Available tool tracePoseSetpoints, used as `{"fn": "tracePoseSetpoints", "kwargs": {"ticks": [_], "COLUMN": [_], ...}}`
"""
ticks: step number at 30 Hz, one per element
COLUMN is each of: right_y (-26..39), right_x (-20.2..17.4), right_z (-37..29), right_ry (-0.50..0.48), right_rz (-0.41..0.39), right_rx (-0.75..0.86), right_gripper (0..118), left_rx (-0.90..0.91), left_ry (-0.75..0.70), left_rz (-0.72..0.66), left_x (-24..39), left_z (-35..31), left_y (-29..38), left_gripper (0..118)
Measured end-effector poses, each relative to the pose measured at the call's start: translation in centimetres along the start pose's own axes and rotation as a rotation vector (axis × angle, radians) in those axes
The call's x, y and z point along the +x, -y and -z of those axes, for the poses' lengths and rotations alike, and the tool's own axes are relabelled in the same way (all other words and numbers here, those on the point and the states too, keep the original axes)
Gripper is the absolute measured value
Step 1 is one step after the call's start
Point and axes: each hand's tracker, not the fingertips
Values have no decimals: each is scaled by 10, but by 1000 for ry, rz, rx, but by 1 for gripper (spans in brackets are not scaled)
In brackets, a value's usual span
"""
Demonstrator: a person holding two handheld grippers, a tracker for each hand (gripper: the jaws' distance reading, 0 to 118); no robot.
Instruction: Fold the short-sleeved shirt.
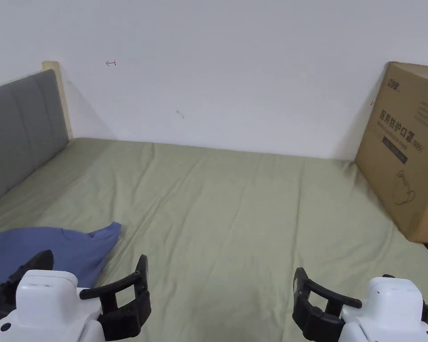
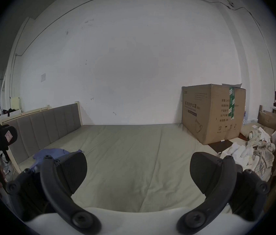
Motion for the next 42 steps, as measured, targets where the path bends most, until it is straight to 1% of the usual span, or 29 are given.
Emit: {"fn": "tracePoseSetpoints", "kwargs": {"ticks": [4,12,15,18,26,30,32,33,34,35,36,37,38,39,40,41,42], "right_y": [0,1,-1,-1,-4,-7,-10,-11,-12,-12,-13,-13,-14,-14,-16,-18,-16], "right_x": [1,3,4,5,12,12,13,13,12,12,13,14,12,11,10,14,19], "right_z": [-1,-1,-2,-2,-3,-3,-4,-5,-5,-5,-6,-6,-7,-8,-7,-10,-9], "right_ry": [1,3,-12,-1,6,38,32,29,37,41,39,21,41,80,91,37,-4], "right_rz": [-20,-3,2,6,57,23,20,23,25,24,21,13,0,-25,-38,30,43], "right_rx": [-5,-7,-15,-10,-10,2,-3,-13,-19,-24,-36,-41,-27,-12,-27,9,-28], "right_gripper": [118,118,118,118,118,118,118,118,118,115,105,66,13,0,0,0,0], "left_rx": [17,10,-6,-12,-34,-43,-48,-51,-52,-38,-26,-31,-43,-47,-68,-67,-66], "left_ry": [11,34,13,14,32,39,40,40,42,26,2,1,-1,11,46,36,29], "left_rz": [-2,28,29,33,31,23,27,30,36,48,62,64,65,55,41,48,55], "left_x": [0,7,10,10,10,9,10,10,10,12,13,13,11,10,8,7,9], "left_z": [-2,-1,1,2,4,6,7,7,7,5,4,5,7,6,7,7,6], "left_y": [-3,-7,-6,-5,-6,-7,-8,-8,-8,-8,-8,-8,-9,-10,-10,-11,-10], "left_gripper": [118,118,118,118,118,118,118,115,99,69,24,0,0,0,0,0,0]}}
